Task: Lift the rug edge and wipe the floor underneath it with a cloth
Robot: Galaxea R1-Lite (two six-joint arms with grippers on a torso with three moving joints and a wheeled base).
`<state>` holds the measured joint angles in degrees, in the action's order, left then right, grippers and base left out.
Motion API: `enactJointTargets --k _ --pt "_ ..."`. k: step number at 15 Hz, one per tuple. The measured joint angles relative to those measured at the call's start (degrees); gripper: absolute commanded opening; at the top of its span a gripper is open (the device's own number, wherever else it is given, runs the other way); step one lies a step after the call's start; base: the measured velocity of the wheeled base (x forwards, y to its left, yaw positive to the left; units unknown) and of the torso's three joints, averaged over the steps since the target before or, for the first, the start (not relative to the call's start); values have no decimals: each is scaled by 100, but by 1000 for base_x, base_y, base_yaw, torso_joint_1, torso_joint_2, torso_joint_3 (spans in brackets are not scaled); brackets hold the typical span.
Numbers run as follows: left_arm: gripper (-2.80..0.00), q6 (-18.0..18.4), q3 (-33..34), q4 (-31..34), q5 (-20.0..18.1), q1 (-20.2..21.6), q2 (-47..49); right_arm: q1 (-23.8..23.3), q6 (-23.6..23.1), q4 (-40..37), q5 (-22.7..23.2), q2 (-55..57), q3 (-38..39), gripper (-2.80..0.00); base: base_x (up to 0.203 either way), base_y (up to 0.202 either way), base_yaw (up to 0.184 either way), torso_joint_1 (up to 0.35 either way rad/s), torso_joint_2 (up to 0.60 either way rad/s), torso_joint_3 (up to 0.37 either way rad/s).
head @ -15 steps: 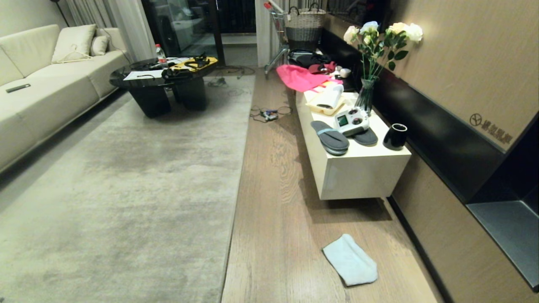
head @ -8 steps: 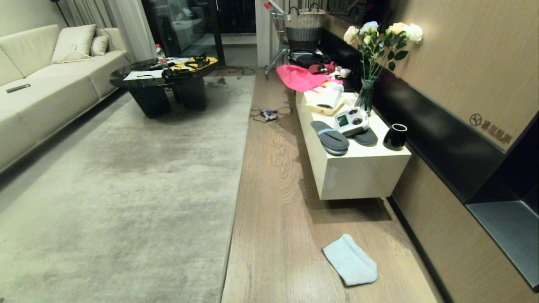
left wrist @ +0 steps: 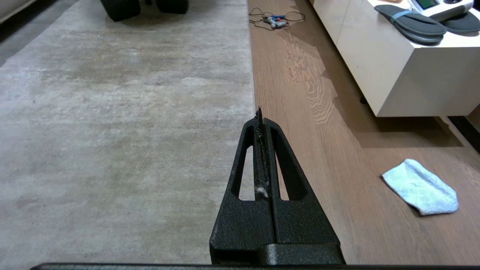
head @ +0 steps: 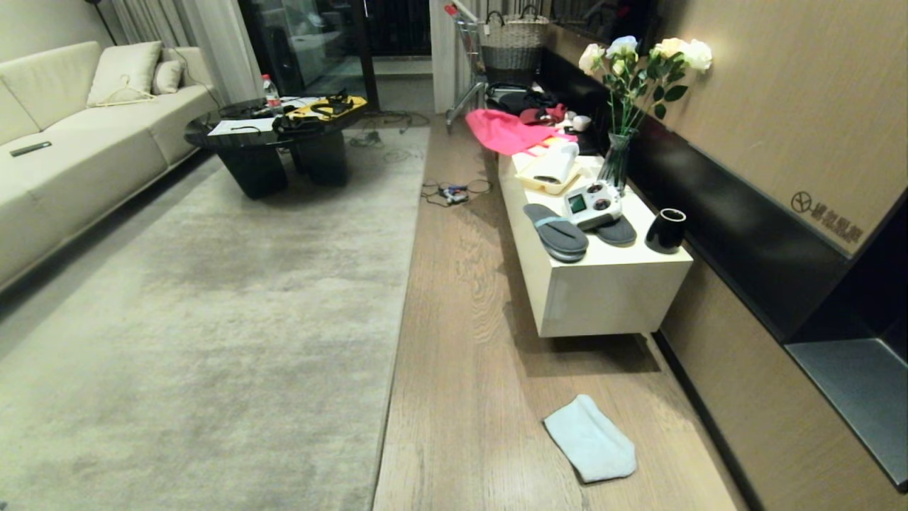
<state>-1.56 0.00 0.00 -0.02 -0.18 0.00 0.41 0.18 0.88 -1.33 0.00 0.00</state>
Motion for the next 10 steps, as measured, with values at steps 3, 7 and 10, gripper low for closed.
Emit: enactJointTargets --k 3,7,10 --pt "-280 0 0 0 2 0 0 0 0 2 1 0 0 -280 0 0 0 0 0 0" --pt "-280 0 0 0 0 2 0 0 1 5 4 0 0 -280 0 0 0 0 0 0" --pt "-280 2 0 0 2 0 0 0 -18 10 1 0 0 -280 0 0 0 0 0 0"
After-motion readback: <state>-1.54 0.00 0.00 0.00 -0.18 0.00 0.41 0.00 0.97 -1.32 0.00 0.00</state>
